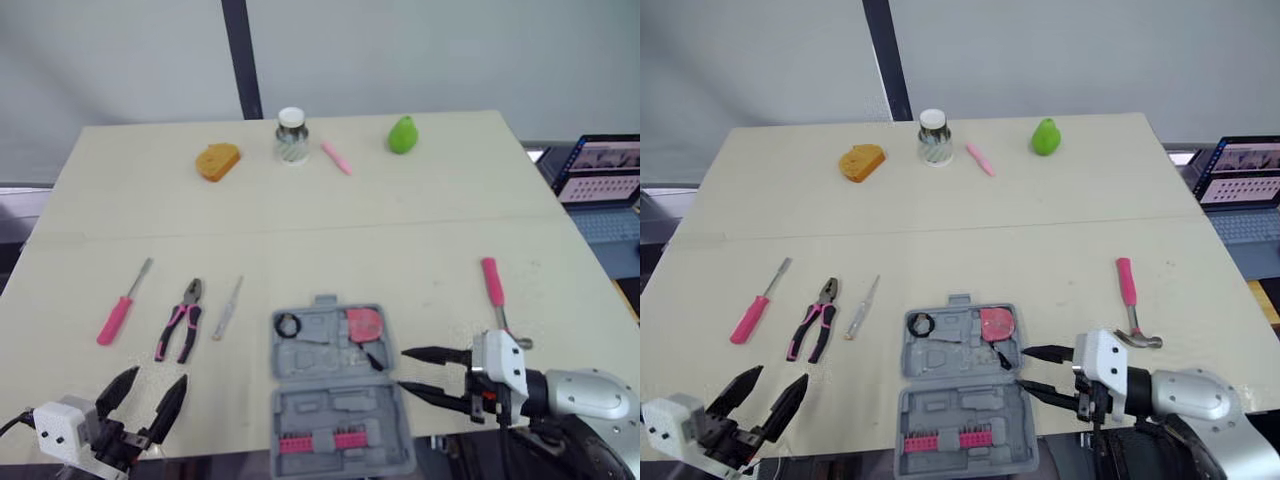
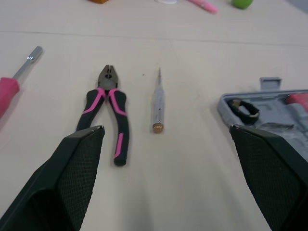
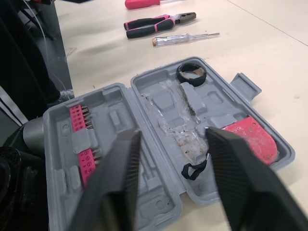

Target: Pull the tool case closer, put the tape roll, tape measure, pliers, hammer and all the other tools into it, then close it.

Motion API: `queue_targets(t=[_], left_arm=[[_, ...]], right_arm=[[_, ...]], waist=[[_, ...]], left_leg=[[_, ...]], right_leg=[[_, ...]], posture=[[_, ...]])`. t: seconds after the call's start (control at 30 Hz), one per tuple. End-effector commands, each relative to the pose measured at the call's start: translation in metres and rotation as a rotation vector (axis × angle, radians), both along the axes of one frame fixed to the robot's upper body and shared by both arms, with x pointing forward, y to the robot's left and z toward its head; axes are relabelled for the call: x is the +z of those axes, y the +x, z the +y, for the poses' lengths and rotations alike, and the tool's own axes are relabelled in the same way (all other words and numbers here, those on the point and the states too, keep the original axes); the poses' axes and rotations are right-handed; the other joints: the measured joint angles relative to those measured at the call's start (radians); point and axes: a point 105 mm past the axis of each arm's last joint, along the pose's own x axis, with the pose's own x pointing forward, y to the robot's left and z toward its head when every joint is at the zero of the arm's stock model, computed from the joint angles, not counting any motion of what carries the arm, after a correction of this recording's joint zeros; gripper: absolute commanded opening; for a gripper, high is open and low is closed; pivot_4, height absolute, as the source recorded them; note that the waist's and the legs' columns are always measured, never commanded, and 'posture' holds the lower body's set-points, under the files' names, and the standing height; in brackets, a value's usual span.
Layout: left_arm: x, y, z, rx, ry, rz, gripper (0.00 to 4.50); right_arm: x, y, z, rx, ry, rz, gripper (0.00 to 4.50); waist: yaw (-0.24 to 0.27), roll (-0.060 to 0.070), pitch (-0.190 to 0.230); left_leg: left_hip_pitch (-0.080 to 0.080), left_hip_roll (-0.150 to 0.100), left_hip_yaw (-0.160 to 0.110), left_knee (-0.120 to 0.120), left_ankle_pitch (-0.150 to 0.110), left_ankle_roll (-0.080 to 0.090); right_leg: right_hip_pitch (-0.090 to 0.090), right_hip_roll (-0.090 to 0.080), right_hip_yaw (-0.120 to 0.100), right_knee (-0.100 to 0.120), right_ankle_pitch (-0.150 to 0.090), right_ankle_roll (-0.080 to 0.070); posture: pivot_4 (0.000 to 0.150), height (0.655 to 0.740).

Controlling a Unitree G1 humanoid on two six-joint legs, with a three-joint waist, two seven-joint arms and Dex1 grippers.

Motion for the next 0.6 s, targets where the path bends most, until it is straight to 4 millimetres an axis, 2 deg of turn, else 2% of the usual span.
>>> queue_targets(t=[0.03,0.07,0.4,0.47,0.6], left_arm=[[0.003,0.004,0.004,0.037,0.043,0.018,4.5],[0.002,0.004,0.004,0.038,0.046,0.026,4.5],[-0.002,0.006,0.009,0.042,0.062,0.04,4.5],[0.004,0.011,0.01,0.03,0.11,-0.004,4.5],[0.017,0.026,0.026,0.107,0.148,-0.042,4.5]], right_arm=[[0.001,-0.004,0.002,0.042,-0.003,-0.013,4.02],[0.001,-0.004,0.002,0.045,-0.006,-0.016,4.44],[-0.004,-0.001,0.002,0.046,-0.018,-0.029,4.44],[-0.004,-0.003,0.001,0.048,-0.025,-0.024,4.44],[-0.002,-0.003,-0.002,0.037,-0.033,-0.034,4.44]], waist=[[0.004,0.0,0.0],[0.006,0.0,0.0],[0.008,0.0,0.0],[0.008,0.0,0.0],[0.013,0.0,0.0]], left_leg=[[0.0,0.0,0.0,0.0,0.0,0.0],[0.0,0.0,0.0,0.0,0.0,0.0],[-0.001,0.0,0.0,-0.001,-0.001,0.0],[-0.001,0.0,0.001,-0.001,-0.001,0.0],[-0.001,0.0,0.001,0.0,0.0,0.0]], right_leg=[[0.0,0.0,0.0,0.0,0.0,0.0],[0.0,0.0,0.0,0.0,0.0,0.0],[-0.001,0.0,0.0,-0.002,0.0,0.0],[-0.001,0.0,0.0,-0.002,0.0,0.0],[0.0,0.001,0.0,-0.001,0.0,0.0]], posture=[[0.15,0.7356],[0.15,0.7356],[0.15,0.7356],[0.15,0.7356],[0.15,0.7356]])
